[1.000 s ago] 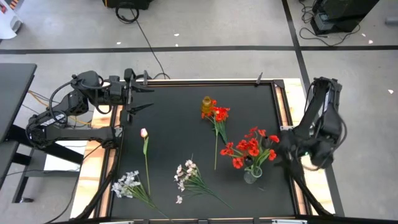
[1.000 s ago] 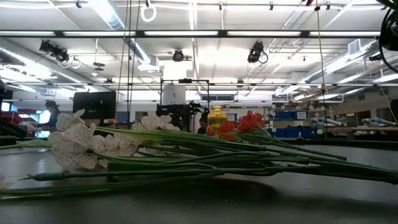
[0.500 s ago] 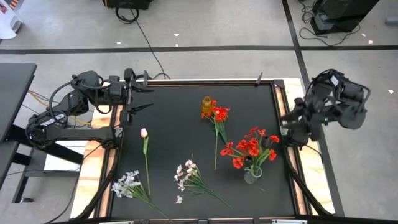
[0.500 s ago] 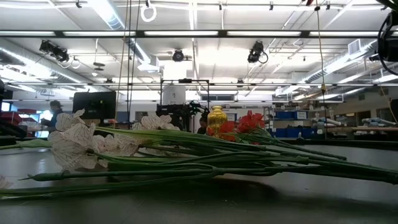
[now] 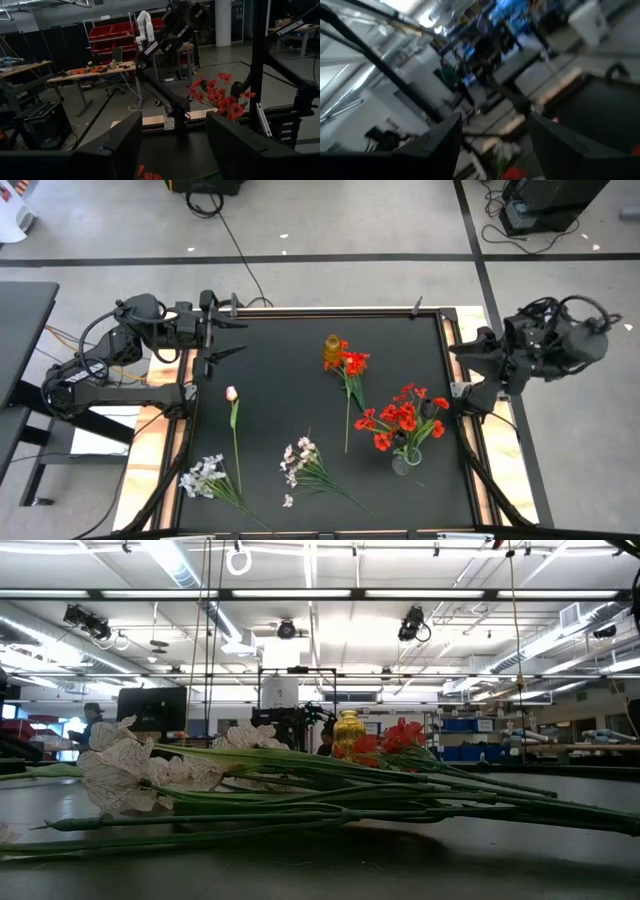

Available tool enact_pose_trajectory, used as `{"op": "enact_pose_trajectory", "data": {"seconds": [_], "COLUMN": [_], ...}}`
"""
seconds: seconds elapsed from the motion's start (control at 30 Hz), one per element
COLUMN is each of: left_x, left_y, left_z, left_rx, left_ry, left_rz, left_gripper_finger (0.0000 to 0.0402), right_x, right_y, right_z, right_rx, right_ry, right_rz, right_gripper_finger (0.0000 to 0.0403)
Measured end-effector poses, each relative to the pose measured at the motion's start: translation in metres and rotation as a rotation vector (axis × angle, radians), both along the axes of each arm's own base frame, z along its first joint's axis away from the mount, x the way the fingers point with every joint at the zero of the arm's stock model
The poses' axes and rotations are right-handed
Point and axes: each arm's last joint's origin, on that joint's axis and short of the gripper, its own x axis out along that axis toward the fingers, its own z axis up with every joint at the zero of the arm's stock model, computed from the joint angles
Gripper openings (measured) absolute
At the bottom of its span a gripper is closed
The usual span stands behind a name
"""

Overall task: Sort flowers into vase by color
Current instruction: Put the red flowers into the transparent vase

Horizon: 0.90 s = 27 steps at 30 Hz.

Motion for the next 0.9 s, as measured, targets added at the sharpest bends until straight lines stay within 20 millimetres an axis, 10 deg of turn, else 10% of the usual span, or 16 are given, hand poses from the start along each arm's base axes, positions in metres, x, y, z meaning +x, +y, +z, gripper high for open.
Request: {"op": "enact_pose_trajectory", "data": {"seconds": [0.4, 0.7, 0.9], "left_x": [0.000, 0.000, 0.000], "left_y": [0.000, 0.000, 0.000], "left_z": [0.000, 0.000, 0.000], "left_rx": [0.000, 0.000, 0.000], "left_ry": [0.000, 0.000, 0.000], "left_rz": [0.000, 0.000, 0.000], "left_gripper_finger": [0.0224, 0.0224, 0.0224], "right_x": [0.100, 0.177, 0.189], "right_y": [0.002, -0.066, -0.121], "right_z": [0.007, -0.035, -0.079], "right_rx": [-0.054, 0.046, 0.167], "right_ry": [-0.097, 0.076, 0.386], "right_rz": [-0.250, -0.346, -0.437], "right_gripper_finger": [0.0236, 0.0236, 0.0235]}}
